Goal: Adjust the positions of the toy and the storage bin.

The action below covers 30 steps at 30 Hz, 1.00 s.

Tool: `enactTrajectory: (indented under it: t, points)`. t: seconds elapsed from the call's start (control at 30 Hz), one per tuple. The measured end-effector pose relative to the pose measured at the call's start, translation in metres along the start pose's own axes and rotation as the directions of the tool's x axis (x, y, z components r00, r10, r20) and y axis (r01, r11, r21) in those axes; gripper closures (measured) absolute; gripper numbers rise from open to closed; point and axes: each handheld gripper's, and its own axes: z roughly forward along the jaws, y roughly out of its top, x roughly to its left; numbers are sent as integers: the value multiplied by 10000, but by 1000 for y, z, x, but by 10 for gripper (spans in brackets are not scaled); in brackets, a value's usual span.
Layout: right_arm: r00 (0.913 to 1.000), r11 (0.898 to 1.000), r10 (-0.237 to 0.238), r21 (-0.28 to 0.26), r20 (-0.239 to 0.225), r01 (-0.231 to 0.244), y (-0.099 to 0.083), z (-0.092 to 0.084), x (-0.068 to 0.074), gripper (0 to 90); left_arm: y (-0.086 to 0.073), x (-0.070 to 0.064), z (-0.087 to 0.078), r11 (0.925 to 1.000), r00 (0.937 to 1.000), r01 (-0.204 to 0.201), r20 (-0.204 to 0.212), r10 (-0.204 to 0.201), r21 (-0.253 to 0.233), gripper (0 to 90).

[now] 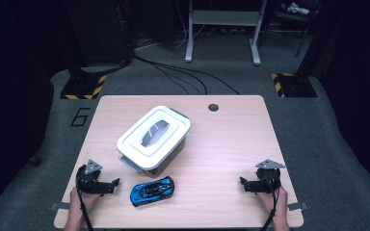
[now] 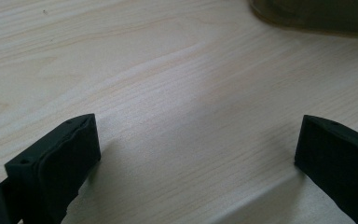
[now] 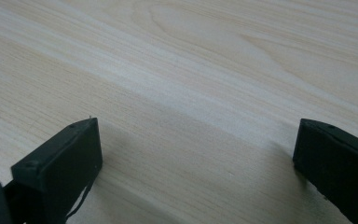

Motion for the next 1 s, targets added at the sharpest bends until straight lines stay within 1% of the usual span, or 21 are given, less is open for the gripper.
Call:
enactTrajectory:
  t: [0.1, 0.17, 0.2, 0.23, 0.3, 0.37, 0.43, 0.47, 0.5, 0.53, 0.57, 0.63, 0.67, 0.73, 0.77, 0.8, 0.83, 0.9, 0.93, 0.97, 1.0]
  points:
    - [10000, 10000, 41, 11, -11, -41, 0, 0, 0, 5, 0, 0, 0, 10000, 10000, 5, 12, -5, 17, 1]
    - [10000, 10000, 49, 13, -4, -49, 0, 0, 0, 5, 0, 0, 0, 10000, 10000, 17, -19, -17, -77, 1]
    - [10000, 10000, 48, 12, -4, -48, 0, 0, 0, 5, 0, 0, -1, 9999, 9999, -112, 107, 111, 54, 1]
    - [10000, 10000, 48, 12, -4, -48, 0, 0, 0, 5, -1, -1, 1, 9999, 9999, -108, 61, 109, -130, 1]
    - [10000, 10000, 46, 13, -4, -46, 0, 0, 0, 5, 0, -1, 0, 9999, 10000, -80, 26, 80, -111, 1]
    - [10000, 10000, 46, 11, -2, -46, 0, 0, 0, 5, 0, -1, -2, 9999, 9998, -85, 188, 88, -127, 1]
    - [10000, 10000, 51, 14, -4, -51, 0, 0, 0, 5, 1, -1, -3, 9999, 9996, -126, 268, 128, -85, 0]
    - [10000, 10000, 44, 12, -5, -44, 0, 0, 0, 5, 3, -1, -5, 9998, 9996, -94, 278, 99, -162, 1]
    - [10000, 10000, 41, 17, -10, -41, 0, 0, 0, 5, 5, -2, -8, 9997, 9996, -112, 274, 118, -218, 1]
    - [10000, 10000, 37, 15, -11, -37, 0, 0, 0, 5, 9, -1, -11, 9998, 9991, -140, 408, 146, -150, 1]
    - [10000, 10000, 27, 12, -25, -27, 0, 0, 0, 6, 16, -1, -17, 9996, 9983, -86, 578, 101, -262, 0]
    - [10000, 10000, 28, 18, -28, -28, 0, 0, 0, 6, 23, -2, -23, 9995, 9978, -109, 646, 127, -283, 1]
    - [10000, 10000, 24, 17, -28, -24, 0, 0, 0, 6, 23, -2, -23, 9995, 9978, -109, 646, 127, -283, 1]
    - [10000, 10000, 30, 18, -30, -30, 0, 0, 0, 6, 32, -5, -33, 9992, 9964, -256, 802, 280, -311, 0]
    - [10000, 10000, 30, 18, -30, -30, 0, 0, 0, 6, 32, -5, -33, 9992, 9964, -256, 802, 280, -311, 1]
    - [10000, 10000, 30, 17, -29, -30, 0, 0, 0, 6, 38, -6, -40, 9986, 9962, -275, 810, 310, -445, 0]
    - [10000, 10000, 1, 6, -27, -1, 0, 0, 0, 6, 38, -6, -40, 9986, 9962, -275, 810, 310, -445, 1]
    - [9999, 9999, 110, -6, -16, -110, 0, 0, 1, 6, 47, -7, -54, 9970, 9959, -503, 719, 546, -594, 1]
    - [10000, 10000, 94, -2, -17, -94, 0, 0, 1, 6, 51, -7, -60, 9965, 9955, -575, 724, 618, -601, 0]
    - [10000, 10000, 94, -2, -17, -94, 0, 0, 1, 6, 51, -7, -60, 9965, 9955, -575, 724, 618, -601, 1]
    - [10000, 10000, 94, -2, -18, -94, 0, 0, 1, 6, 54, -8, -65, 9952, 9956, -563, 708, 620, -799, 1]
